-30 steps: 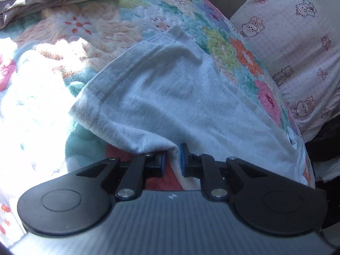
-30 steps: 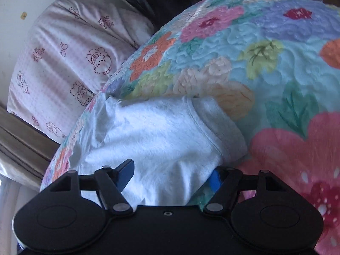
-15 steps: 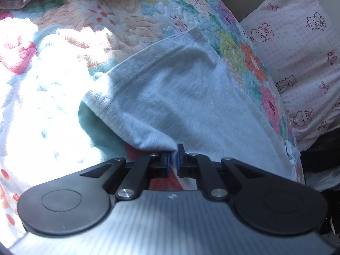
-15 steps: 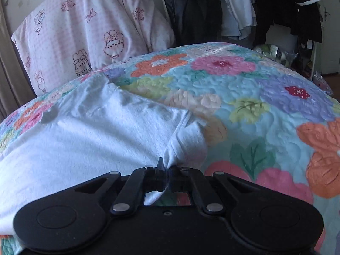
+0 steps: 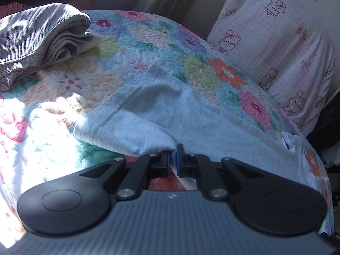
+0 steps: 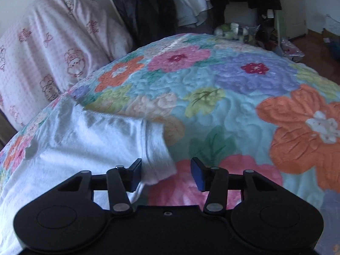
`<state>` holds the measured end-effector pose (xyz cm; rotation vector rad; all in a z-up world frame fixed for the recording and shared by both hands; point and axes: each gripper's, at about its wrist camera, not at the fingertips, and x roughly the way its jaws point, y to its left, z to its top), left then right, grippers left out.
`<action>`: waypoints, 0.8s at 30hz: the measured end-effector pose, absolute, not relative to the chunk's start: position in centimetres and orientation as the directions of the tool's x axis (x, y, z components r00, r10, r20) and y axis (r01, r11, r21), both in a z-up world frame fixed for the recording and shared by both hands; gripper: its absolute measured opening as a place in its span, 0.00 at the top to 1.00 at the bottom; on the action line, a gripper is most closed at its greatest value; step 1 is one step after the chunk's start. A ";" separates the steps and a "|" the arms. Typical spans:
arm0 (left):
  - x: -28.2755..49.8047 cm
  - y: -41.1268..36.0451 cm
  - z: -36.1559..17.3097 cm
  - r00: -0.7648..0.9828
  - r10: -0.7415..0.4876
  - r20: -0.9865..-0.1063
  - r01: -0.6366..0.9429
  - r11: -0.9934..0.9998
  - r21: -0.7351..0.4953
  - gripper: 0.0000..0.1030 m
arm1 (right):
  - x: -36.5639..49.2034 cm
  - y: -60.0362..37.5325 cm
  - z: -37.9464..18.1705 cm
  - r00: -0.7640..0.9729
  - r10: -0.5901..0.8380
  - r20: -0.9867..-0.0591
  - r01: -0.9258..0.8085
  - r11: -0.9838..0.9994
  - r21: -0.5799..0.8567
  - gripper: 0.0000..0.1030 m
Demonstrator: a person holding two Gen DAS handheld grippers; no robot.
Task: Fold clothes
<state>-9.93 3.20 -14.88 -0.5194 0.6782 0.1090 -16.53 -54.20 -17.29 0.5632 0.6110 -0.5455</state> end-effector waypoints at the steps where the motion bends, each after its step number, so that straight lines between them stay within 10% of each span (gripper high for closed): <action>1: -9.8 2.8 -14.6 0.784 -0.061 -0.617 -0.245 0.884 -0.399 0.95 | -16.9 -54.4 -16.9 0.698 -0.296 -0.652 0.619 0.707 0.342 0.48; 13: -8.4 -10.8 -11.4 0.725 -0.506 -0.467 0.221 0.813 -0.538 0.95 | -13.2 -45.6 -14.6 0.820 0.210 -0.533 0.094 0.868 0.487 0.47; 24: -9.3 -16.4 -16.7 0.460 -0.572 -0.679 0.318 0.820 -0.475 0.87 | -12.0 -39.2 -15.9 0.713 0.338 -0.615 -0.091 0.914 0.397 0.48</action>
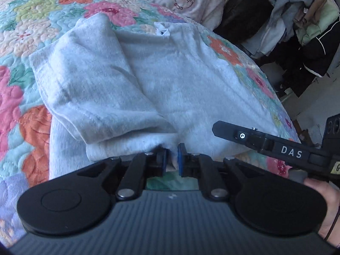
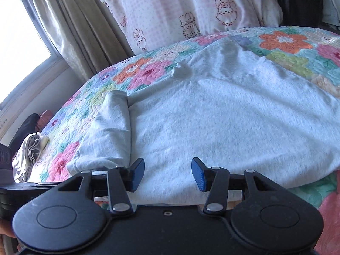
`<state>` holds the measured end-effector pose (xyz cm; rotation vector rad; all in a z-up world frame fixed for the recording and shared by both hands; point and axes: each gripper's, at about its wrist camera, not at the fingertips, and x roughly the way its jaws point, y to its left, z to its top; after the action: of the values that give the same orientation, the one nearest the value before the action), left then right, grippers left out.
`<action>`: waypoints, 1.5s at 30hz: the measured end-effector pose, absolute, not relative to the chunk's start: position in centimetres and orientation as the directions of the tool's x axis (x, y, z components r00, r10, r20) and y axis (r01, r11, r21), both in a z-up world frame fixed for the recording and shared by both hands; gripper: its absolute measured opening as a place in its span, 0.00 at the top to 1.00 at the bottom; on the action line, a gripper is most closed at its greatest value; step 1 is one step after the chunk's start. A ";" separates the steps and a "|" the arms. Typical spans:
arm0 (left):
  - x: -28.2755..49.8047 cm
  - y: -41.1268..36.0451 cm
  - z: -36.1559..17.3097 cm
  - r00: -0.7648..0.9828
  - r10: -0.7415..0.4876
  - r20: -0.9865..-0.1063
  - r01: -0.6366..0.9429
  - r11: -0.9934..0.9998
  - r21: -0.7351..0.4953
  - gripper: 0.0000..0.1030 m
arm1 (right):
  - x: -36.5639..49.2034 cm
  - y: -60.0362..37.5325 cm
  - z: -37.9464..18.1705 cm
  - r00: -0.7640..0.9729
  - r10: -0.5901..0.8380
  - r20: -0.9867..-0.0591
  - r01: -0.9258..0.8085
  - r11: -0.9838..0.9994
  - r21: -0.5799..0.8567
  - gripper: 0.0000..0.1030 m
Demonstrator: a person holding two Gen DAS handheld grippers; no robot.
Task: Fold clothes
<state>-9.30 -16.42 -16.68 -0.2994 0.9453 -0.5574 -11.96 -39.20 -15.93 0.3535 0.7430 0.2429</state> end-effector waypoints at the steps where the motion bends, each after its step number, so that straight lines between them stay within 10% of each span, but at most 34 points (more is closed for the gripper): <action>1: -9.5 -16.0 -16.3 0.461 -0.560 -0.688 0.315 0.828 -0.463 0.81 | -12.0 -39.0 -15.7 0.711 0.336 -0.617 -0.099 0.918 0.385 0.48; 7: -11.0 -11.8 -13.1 0.540 -0.484 -0.689 0.278 0.875 -0.396 0.59 | -12.5 -35.5 -14.8 0.679 0.355 -0.643 -0.246 0.935 0.256 0.48; 16: -8.4 -7.3 -15.8 0.519 -0.414 -0.748 0.098 0.898 -0.429 0.61 | -12.7 -27.2 -12.7 0.596 0.429 -0.678 -0.511 0.855 0.091 0.47; 21: -8.4 -7.6 -15.8 0.552 -0.397 -0.733 0.110 0.906 -0.408 0.61 | -11.7 -23.8 -15.0 0.625 0.247 -0.740 -0.541 0.820 -0.184 0.48; 24: -8.4 -8.3 -16.2 0.554 -0.365 -0.748 0.119 0.924 -0.363 0.61 | -10.4 -23.5 -16.0 0.637 0.199 -0.745 -0.531 0.813 -0.237 0.68; 25: -8.3 -8.2 -16.4 0.551 -0.377 -0.744 0.119 0.918 -0.378 0.61 | -10.1 -23.4 -15.8 0.647 0.189 -0.739 -0.523 0.815 -0.250 0.90; 34: -9.1 -7.5 -14.6 0.688 -0.359 -0.631 0.132 0.916 -0.378 0.61 | -9.4 -32.4 -9.3 0.759 0.360 -0.542 -0.261 0.932 0.253 0.93; 45: -10.5 -15.9 -15.5 0.550 -0.532 -0.644 0.470 0.834 -0.288 0.56 | -10.2 -38.4 -13.1 0.784 0.134 -0.606 0.030 0.967 0.253 0.97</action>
<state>-10.45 -15.90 -15.52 -0.0852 0.7904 -0.5940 -10.20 -38.40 -13.11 0.2566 0.6687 0.0570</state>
